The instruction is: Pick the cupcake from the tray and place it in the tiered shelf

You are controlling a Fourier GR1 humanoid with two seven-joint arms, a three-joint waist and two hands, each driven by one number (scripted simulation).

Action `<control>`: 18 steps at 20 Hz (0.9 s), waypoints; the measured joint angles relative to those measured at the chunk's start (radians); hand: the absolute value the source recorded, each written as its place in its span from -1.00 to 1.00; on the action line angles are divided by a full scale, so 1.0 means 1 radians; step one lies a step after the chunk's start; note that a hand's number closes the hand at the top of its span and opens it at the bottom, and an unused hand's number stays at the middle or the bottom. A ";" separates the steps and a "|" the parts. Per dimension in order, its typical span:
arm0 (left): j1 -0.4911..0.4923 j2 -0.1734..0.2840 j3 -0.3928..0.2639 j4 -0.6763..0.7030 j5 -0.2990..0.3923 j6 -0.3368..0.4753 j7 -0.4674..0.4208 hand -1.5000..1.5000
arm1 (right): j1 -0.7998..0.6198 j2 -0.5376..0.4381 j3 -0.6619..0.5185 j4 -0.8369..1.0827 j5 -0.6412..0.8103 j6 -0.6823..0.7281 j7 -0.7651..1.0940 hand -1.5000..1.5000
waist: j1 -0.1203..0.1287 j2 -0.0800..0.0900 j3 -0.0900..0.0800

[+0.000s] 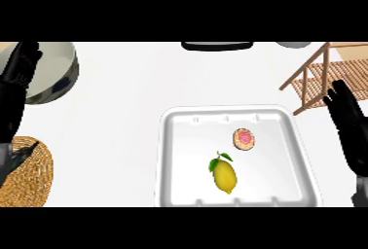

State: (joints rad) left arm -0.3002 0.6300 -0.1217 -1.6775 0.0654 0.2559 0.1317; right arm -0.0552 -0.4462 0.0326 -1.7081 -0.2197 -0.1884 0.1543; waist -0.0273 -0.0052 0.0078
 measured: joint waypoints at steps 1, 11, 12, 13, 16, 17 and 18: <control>0.004 -0.011 0.001 -0.001 0.001 0.001 0.001 0.00 | -0.002 0.001 0.000 0.002 -0.011 0.023 -0.013 1.00 | 0.006 0.001 -0.001; 0.107 -0.222 -0.016 0.044 0.109 0.072 0.010 0.00 | -0.264 0.098 0.117 0.143 -0.151 0.254 -0.032 -1.00 | 0.078 0.018 -0.007; 0.121 -0.226 -0.010 0.043 0.119 0.069 0.005 0.00 | -0.279 0.098 0.103 0.175 -0.188 0.304 -0.054 -1.00 | 0.076 0.017 -0.007; 0.131 -0.236 -0.011 0.043 0.120 0.074 0.002 0.00 | -0.298 0.096 0.093 0.204 -0.221 0.353 -0.070 -1.00 | 0.072 0.016 -0.007; 0.148 -0.254 -0.013 0.037 0.121 0.081 0.009 0.00 | -0.362 0.055 0.068 0.255 -0.293 0.507 -0.088 -1.00 | 0.060 0.013 -0.007; 0.153 -0.258 -0.012 0.034 0.119 0.085 0.012 0.00 | -0.378 0.031 0.065 0.262 -0.305 0.555 -0.086 -1.00 | 0.056 0.011 -0.007; 0.160 -0.265 -0.011 0.039 0.118 0.087 0.003 0.00 | -0.388 -0.003 0.066 0.263 -0.309 0.607 -0.081 -1.00 | 0.052 0.011 -0.007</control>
State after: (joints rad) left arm -0.1406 0.3647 -0.1331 -1.6384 0.1831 0.3434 0.1345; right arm -0.4432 -0.4491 0.0983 -1.4451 -0.5286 0.4184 0.0729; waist 0.0248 0.0054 0.0006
